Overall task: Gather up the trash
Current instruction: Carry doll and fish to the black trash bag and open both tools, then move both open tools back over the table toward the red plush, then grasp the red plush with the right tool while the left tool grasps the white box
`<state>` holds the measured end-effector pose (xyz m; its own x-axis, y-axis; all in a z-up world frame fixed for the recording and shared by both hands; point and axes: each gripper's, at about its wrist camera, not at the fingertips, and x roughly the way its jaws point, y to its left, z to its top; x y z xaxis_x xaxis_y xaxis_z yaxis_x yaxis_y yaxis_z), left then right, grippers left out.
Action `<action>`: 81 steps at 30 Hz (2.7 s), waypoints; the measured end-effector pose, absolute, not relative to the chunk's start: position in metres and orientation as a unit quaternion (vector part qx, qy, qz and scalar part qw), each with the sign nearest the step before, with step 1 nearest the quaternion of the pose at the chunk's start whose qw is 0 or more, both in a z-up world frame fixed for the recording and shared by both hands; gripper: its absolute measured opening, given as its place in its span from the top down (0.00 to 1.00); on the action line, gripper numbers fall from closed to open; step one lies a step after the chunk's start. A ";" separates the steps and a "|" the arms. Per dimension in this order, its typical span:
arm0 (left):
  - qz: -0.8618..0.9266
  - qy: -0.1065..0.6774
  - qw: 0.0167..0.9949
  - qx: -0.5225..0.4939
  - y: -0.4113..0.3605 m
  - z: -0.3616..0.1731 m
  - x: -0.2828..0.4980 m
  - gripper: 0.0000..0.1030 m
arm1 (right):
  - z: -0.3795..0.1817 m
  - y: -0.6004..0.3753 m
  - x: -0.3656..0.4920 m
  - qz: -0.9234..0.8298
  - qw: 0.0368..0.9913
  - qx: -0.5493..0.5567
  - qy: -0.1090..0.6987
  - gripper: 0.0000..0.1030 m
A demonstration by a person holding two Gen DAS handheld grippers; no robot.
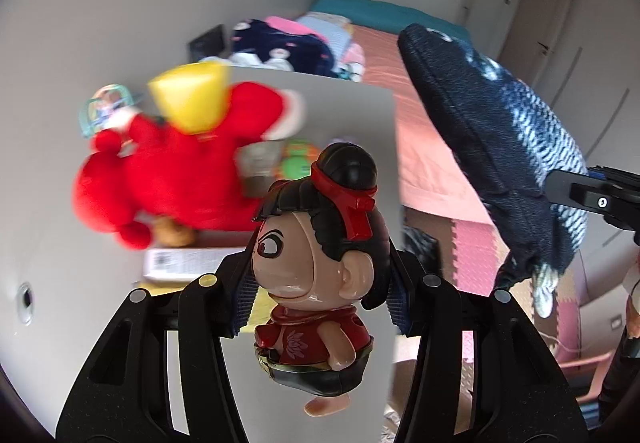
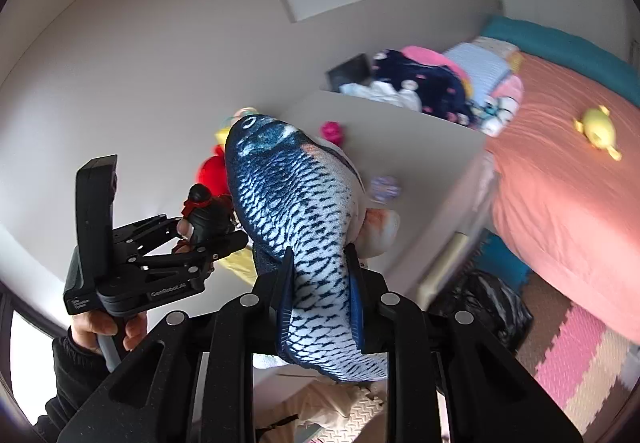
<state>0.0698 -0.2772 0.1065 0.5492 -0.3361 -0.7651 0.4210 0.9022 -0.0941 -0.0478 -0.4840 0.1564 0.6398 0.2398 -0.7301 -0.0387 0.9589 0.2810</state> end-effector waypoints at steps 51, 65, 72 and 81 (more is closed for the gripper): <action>-0.229 0.499 0.834 0.058 -0.345 0.110 0.138 0.06 | 0.136 -0.566 0.049 0.070 0.850 0.150 0.500 0.34; -0.088 0.506 0.857 -0.043 -0.198 0.098 0.114 0.06 | 0.115 -0.410 0.108 0.237 0.804 0.089 0.539 0.34; -0.046 0.511 0.855 -0.080 -0.155 0.088 0.105 0.06 | 0.086 -0.367 0.129 0.246 0.788 0.092 0.557 0.35; -0.027 0.518 0.849 -0.102 -0.127 0.074 0.104 0.06 | 0.076 -0.349 0.153 0.219 0.801 0.093 0.549 0.68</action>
<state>0.1043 -0.1274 0.0742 0.4629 -0.1526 -0.8732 -0.0595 0.9775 -0.2024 0.1535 -0.3490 0.0760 0.3021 0.4536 -0.8385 -0.2486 0.8866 0.3901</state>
